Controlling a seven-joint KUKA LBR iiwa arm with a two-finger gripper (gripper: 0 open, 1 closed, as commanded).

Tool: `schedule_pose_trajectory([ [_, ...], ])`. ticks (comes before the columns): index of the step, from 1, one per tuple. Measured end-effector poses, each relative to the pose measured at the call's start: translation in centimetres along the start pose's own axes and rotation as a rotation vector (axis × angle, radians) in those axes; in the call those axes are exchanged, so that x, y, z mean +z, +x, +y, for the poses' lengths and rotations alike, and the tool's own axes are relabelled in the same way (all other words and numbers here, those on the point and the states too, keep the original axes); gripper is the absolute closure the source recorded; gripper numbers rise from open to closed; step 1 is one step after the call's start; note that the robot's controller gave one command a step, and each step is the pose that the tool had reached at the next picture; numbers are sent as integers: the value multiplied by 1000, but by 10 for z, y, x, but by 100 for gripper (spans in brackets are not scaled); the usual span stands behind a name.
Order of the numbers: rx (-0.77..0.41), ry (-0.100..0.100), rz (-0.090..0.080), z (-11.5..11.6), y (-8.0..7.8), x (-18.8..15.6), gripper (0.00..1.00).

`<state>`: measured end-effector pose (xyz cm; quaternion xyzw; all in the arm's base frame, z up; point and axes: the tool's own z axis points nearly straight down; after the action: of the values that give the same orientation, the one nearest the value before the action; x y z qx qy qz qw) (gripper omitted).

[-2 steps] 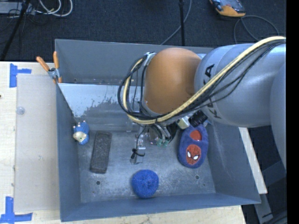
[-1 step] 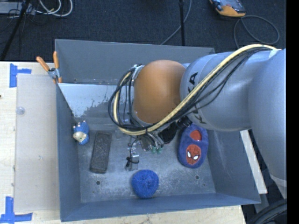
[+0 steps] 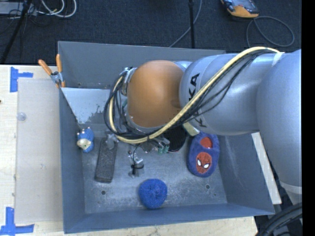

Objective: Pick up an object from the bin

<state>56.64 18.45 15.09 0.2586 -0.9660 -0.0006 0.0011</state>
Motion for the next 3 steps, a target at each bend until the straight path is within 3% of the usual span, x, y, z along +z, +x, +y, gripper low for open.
schedule_pose_trajectory([
  [1,-293,0,-2,13,-28,15,0],
  [2,-359,-2,3,17,-34,84,0],
  [3,-699,0,-4,19,-34,81,100],
])
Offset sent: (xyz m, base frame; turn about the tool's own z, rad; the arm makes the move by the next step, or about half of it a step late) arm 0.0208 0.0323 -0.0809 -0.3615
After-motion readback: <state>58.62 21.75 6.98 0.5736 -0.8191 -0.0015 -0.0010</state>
